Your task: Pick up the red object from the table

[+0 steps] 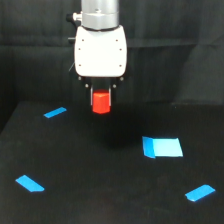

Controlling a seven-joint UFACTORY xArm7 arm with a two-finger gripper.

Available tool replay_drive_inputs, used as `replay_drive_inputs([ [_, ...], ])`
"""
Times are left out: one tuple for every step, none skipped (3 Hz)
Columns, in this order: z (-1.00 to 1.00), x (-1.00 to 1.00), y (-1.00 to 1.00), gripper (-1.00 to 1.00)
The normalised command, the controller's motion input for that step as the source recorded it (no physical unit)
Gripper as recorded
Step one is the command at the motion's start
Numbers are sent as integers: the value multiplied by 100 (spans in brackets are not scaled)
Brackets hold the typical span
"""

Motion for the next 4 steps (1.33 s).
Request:
replay_drive_inputs([
  [21,4,-2,-97],
  [11,2,0,-98],
  [9,-9,5,-100],
  [4,8,-2,-97],
])
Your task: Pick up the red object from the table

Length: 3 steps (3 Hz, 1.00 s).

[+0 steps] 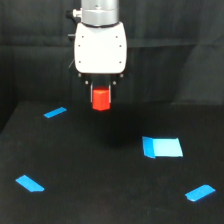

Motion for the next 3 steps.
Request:
replay_drive_inputs([
  [10,-6,-1,-99],
  [12,-12,12,-94],
  [1,-4,9,-96],
])
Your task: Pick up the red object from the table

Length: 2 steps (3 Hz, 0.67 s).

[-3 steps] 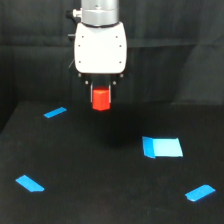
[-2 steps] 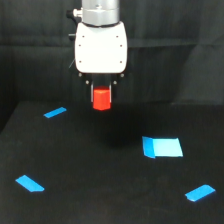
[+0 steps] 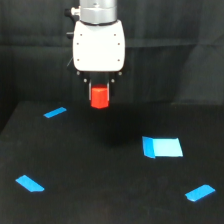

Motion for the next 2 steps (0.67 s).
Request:
replay_drive_inputs([
  [-2,-14,15,-99],
  [19,-3,-7,-100],
])
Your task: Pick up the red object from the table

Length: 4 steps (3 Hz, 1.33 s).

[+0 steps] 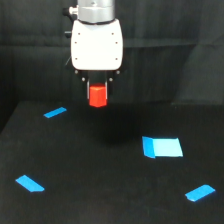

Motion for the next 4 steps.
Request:
replay_drive_inputs([
  [8,5,3,-100],
  [9,-3,-4,-93],
  [7,-6,3,-90],
  [11,-14,3,-95],
])
